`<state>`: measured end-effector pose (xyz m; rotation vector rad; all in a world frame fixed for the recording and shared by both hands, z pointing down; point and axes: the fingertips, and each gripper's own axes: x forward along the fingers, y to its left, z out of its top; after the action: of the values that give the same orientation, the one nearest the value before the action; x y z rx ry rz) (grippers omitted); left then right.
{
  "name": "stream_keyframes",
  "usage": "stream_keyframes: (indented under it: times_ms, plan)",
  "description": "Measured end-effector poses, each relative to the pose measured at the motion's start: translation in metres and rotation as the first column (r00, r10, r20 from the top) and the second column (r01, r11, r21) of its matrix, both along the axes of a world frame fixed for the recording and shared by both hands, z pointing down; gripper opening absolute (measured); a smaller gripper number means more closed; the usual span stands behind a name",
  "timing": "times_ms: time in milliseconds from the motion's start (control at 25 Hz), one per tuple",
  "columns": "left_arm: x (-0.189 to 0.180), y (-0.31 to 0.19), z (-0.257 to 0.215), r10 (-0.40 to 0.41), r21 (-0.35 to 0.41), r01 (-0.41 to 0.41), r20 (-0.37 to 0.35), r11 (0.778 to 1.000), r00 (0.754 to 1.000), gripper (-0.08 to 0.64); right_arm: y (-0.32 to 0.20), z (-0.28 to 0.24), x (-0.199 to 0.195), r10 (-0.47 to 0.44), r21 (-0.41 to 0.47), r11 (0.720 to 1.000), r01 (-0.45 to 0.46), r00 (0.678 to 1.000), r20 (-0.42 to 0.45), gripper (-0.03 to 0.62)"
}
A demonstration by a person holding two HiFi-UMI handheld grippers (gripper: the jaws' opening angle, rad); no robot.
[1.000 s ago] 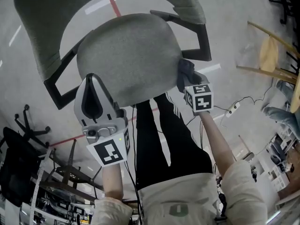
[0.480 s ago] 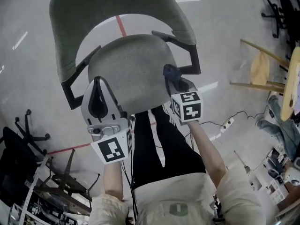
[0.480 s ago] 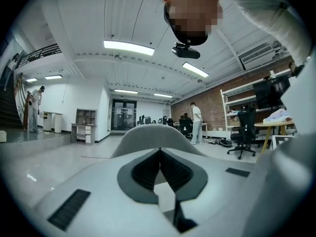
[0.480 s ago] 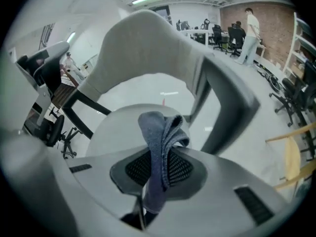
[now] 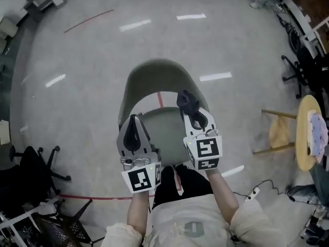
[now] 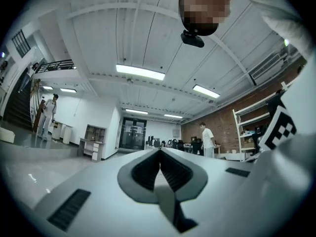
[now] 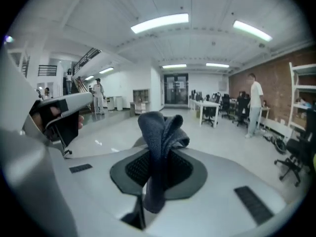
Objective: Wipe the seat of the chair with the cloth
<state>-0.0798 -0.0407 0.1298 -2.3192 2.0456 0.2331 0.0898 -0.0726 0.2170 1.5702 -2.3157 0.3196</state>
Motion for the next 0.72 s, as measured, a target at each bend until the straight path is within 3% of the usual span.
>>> stream_keyframes:
  times_ms: [200,400,520,720]
  plan:
    - [0.003,0.029,-0.081,0.003,0.074,-0.005,0.023,0.997,1.000,0.015,0.029,-0.121,-0.032,-0.098,0.205,0.975,0.083,0.993,0.066,0.057]
    - [0.007,0.051,-0.115,-0.018,0.150,0.013,0.034,0.989,0.999,0.015,0.051,-0.184,-0.041,-0.156,0.385,0.917,0.102,0.981,0.111,0.057]
    - [0.010,0.063,-0.131,-0.019,0.177,0.007,0.063,0.984,0.998,0.015,0.057,-0.186,-0.046,-0.190,0.381,0.916,0.128,0.973,0.130,0.057]
    - [0.009,0.079,-0.138,-0.030,0.170,0.022,0.041,0.985,0.999,0.015,0.069,-0.180,-0.047,-0.206,0.369,0.919,0.140,0.968,0.146,0.057]
